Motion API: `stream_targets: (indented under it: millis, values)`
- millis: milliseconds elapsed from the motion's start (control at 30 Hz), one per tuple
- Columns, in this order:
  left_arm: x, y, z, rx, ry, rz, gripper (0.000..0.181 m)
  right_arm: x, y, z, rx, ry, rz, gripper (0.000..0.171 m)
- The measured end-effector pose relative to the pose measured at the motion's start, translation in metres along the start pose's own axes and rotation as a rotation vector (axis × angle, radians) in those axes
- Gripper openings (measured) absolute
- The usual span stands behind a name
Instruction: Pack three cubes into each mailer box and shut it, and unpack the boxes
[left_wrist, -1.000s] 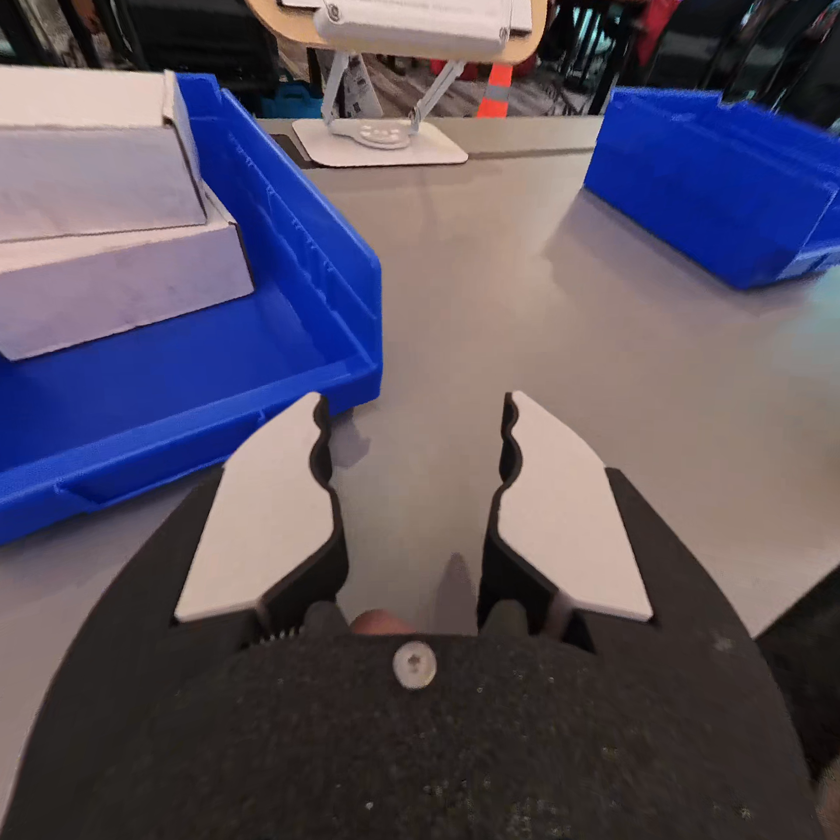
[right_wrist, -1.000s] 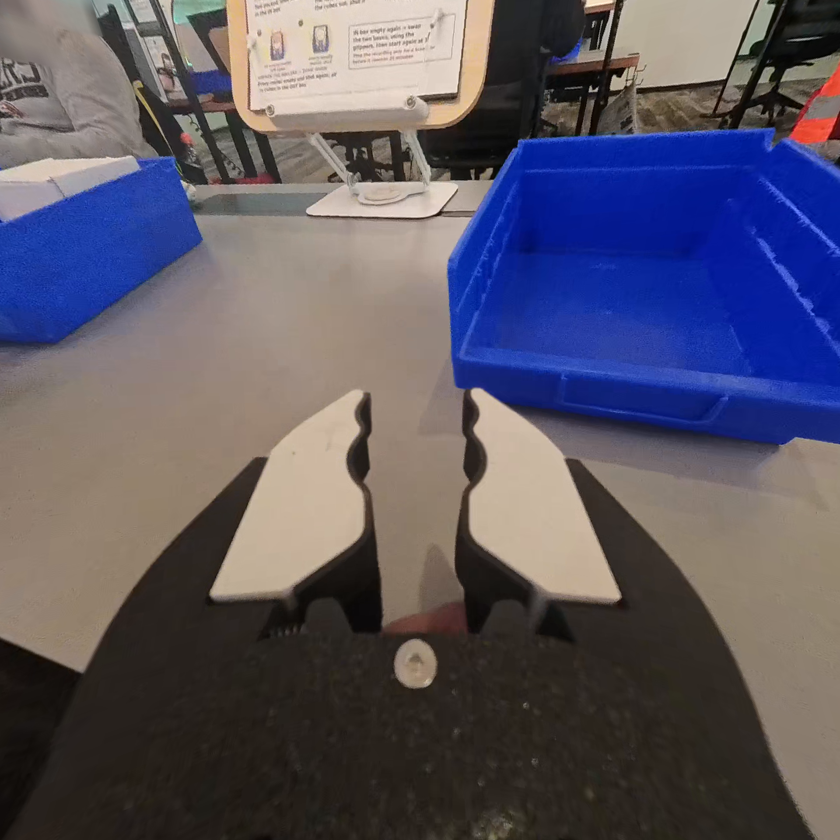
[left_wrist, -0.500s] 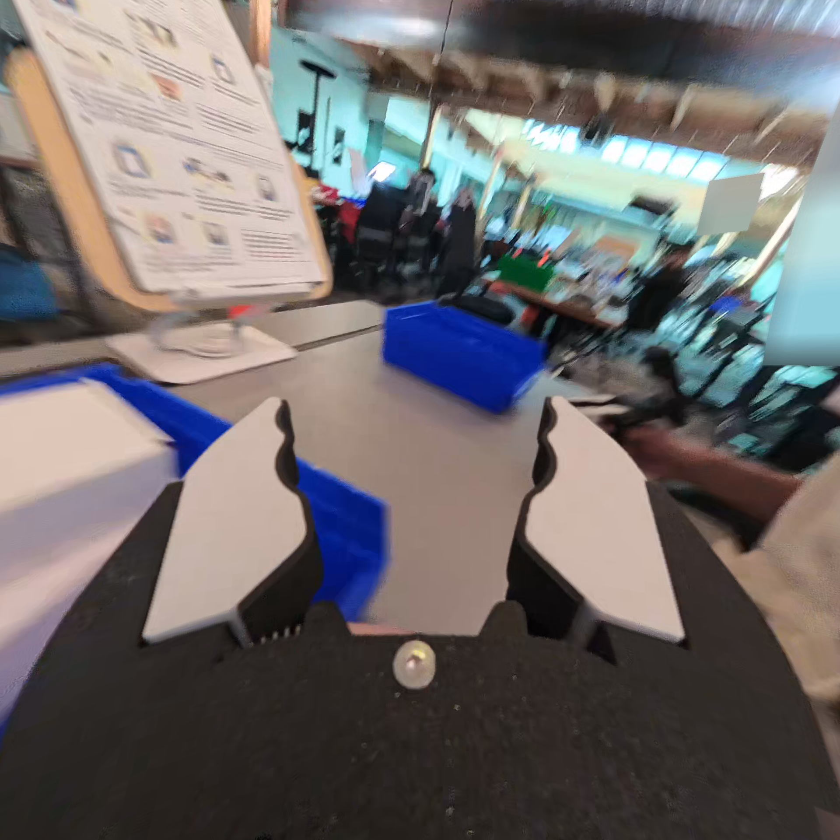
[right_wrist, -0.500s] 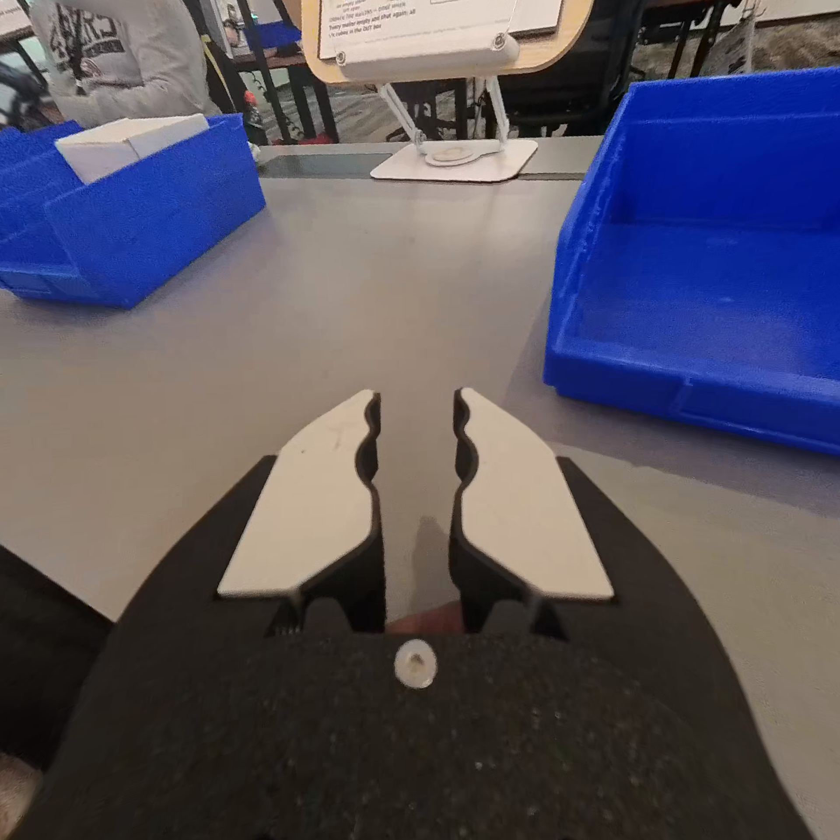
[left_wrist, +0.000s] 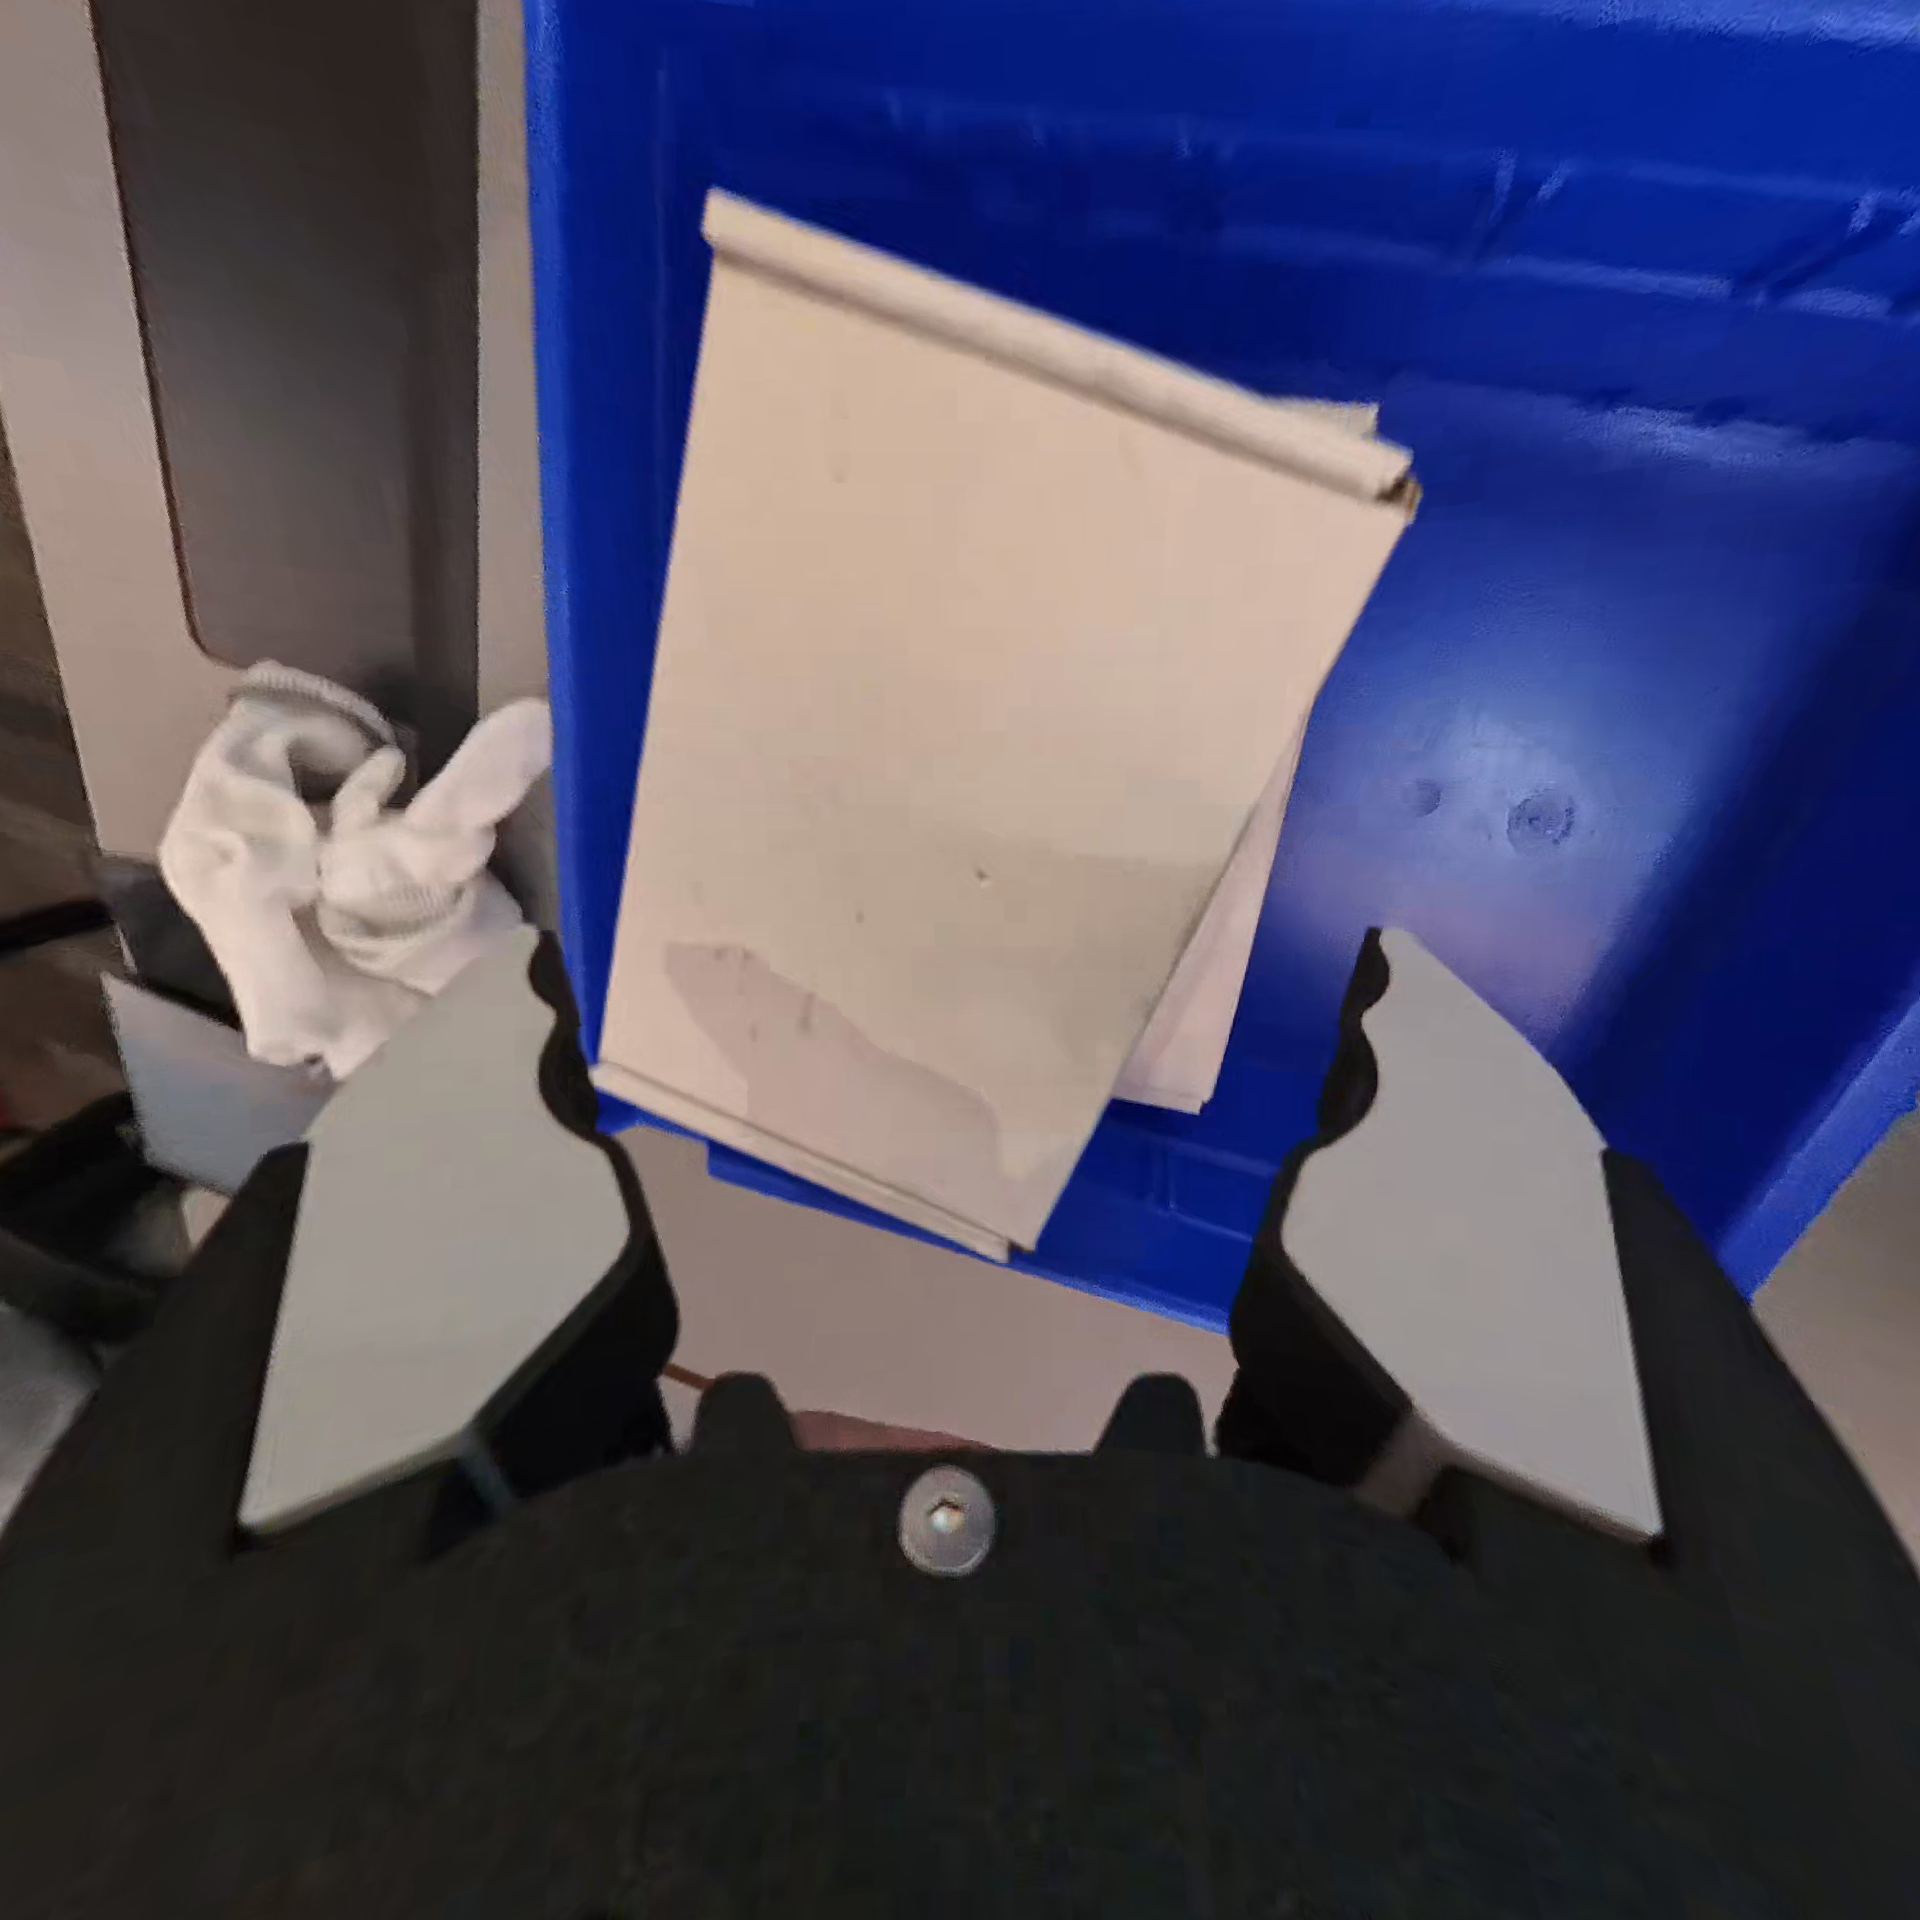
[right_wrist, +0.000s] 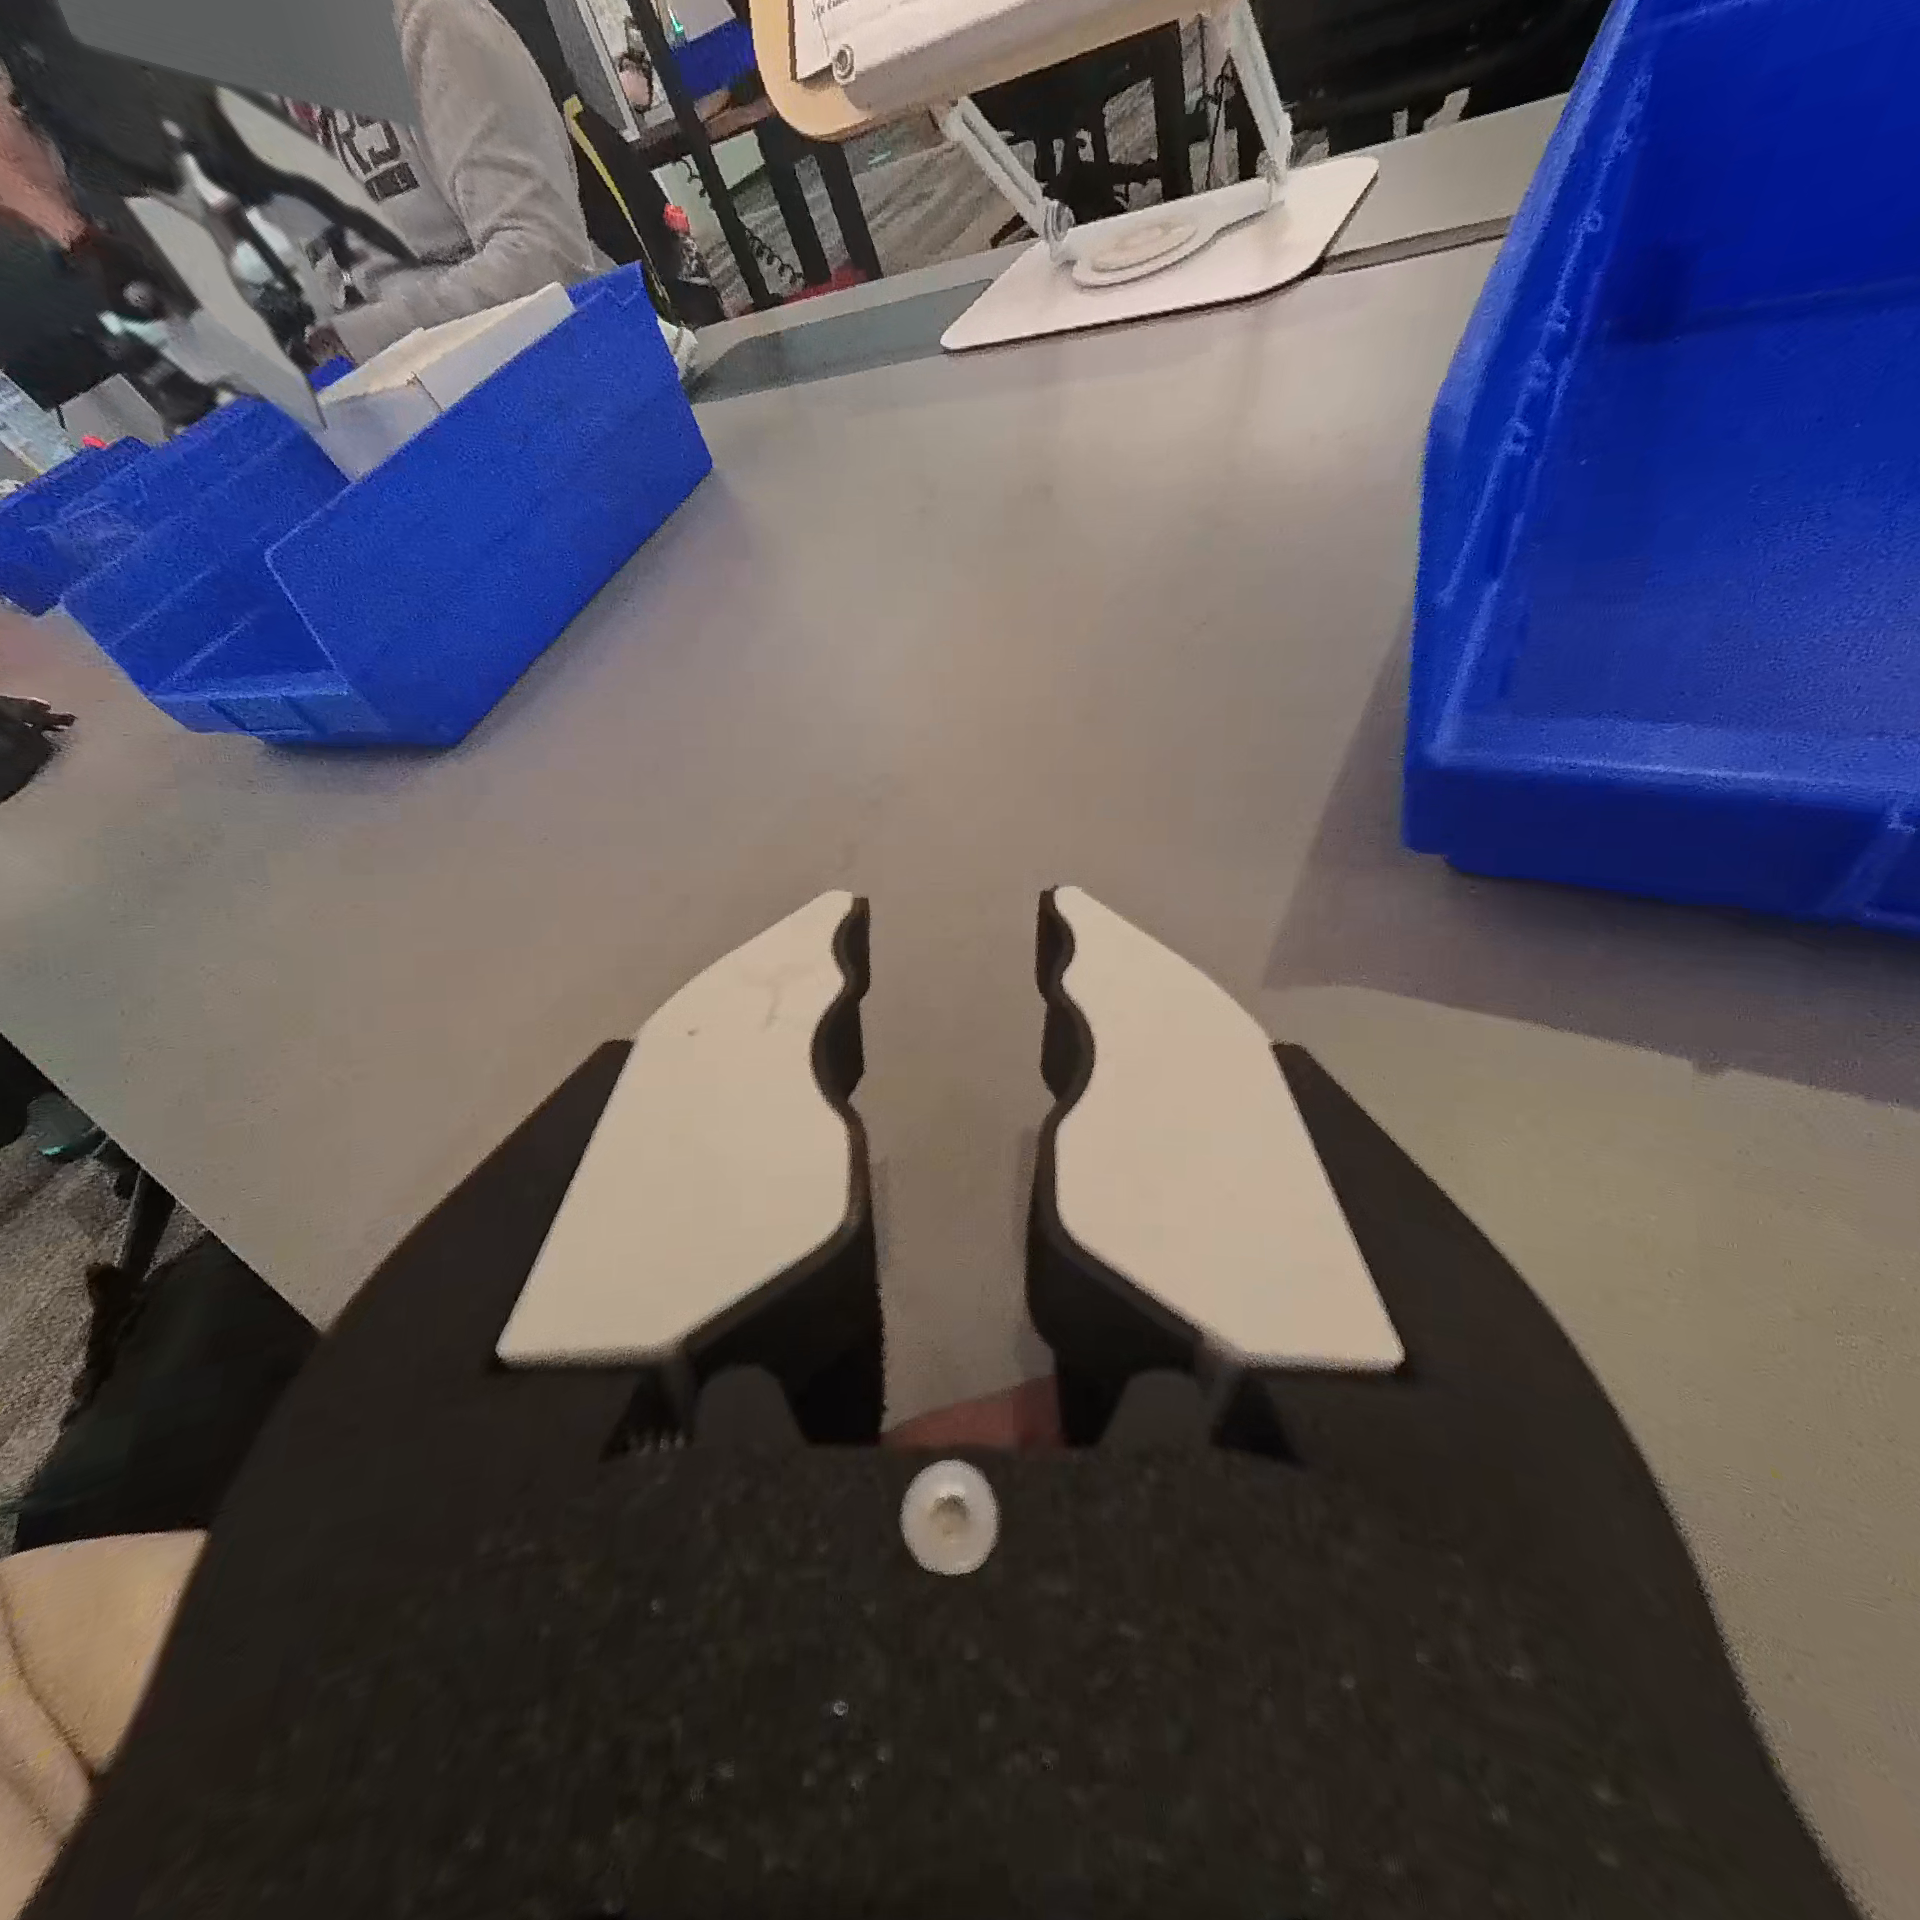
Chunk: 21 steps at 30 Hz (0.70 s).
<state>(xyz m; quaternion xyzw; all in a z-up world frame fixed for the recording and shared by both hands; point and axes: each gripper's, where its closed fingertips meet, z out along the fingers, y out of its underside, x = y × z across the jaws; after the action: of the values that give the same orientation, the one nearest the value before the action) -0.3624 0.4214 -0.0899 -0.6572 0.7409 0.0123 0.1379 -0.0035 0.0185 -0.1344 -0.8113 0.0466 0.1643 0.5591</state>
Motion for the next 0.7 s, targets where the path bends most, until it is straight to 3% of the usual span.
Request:
stream_targets:
  millis: [100,233,333,700]
  values:
    - [-0.005,-0.006,0.010,-0.056,0.027,0.025,0.145,-0.001,0.001,-0.001,-0.006,0.001,-0.002,0.030]
    - [0.003,-0.004,0.033,-0.123,0.094,0.070,0.139,-0.004,0.004,-0.002,-0.013,-0.009,-0.009,0.030]
    - [-0.005,0.001,0.050,-0.129,-0.051,0.173,0.139,-0.004,0.005,-0.001,-0.026,-0.013,-0.007,0.030]
    - [0.015,-0.001,0.030,-0.117,0.007,0.116,0.132,-0.015,0.009,0.007,-0.060,-0.088,0.041,0.030]
